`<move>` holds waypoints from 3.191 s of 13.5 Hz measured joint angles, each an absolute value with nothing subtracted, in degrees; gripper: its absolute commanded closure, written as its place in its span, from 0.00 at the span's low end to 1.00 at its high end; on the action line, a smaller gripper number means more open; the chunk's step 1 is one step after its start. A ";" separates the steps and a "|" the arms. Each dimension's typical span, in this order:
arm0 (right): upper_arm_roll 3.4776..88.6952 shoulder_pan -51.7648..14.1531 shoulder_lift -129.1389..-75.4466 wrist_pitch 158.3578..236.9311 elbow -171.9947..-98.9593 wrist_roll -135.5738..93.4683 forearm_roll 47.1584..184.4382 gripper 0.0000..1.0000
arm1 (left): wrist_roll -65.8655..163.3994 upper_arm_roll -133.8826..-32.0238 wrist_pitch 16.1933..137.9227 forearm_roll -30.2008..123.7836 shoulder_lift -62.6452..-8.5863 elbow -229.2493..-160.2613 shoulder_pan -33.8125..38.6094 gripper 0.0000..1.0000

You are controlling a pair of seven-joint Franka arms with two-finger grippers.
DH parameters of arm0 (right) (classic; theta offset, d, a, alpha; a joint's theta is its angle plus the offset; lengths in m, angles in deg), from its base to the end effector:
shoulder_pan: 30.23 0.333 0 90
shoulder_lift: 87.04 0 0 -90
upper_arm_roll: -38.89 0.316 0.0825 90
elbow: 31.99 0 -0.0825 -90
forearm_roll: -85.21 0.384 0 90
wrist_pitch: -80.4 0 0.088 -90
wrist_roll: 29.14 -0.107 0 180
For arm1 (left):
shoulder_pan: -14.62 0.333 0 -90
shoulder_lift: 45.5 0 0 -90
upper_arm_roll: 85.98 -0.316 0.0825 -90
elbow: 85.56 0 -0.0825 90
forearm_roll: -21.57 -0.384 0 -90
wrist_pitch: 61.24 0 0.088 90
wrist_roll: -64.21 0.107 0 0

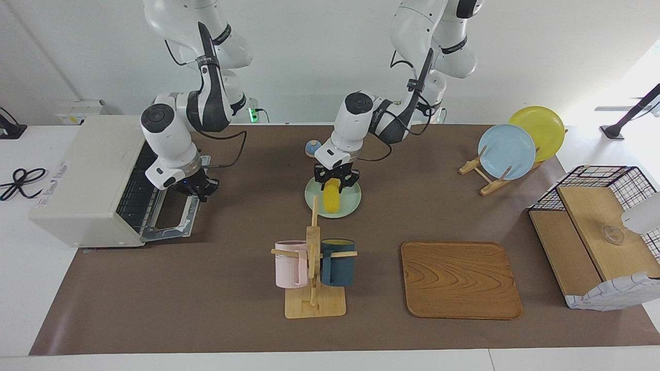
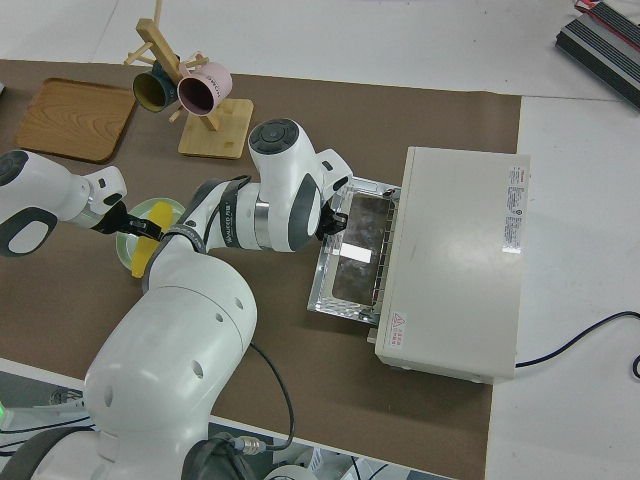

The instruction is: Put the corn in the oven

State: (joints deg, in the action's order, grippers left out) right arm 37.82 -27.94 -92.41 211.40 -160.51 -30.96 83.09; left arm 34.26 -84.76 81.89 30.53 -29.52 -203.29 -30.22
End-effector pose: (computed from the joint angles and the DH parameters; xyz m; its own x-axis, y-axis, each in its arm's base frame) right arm 0.5280 0.0104 0.3219 0.9987 0.0138 -0.0498 0.0153 -0.9994 0.0300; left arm 0.4209 -0.4348 0.3172 0.9851 -0.1544 0.0760 -0.1658 -0.9695 0.1804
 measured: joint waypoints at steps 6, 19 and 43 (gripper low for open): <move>37.80 -27.86 -95.74 213.92 -160.24 -32.22 83.15 1.00 | 34.30 -85.29 82.00 30.52 -29.57 -203.24 -30.13 0.00; 36.92 -20.96 -92.28 198.91 -150.30 -45.89 88.41 0.60 | 42.03 -87.21 58.02 25.52 -37.74 -187.63 -4.85 0.00; 44.44 11.55 -118.19 205.24 -123.02 -83.02 74.42 0.15 | 56.78 -83.55 37.83 25.21 -49.84 -186.37 14.21 0.00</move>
State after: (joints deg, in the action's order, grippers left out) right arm 44.44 11.55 -118.19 205.24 -123.02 -83.02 74.42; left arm 56.78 -83.55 37.83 25.21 -49.84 -186.37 14.21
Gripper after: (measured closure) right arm 0.004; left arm 0.000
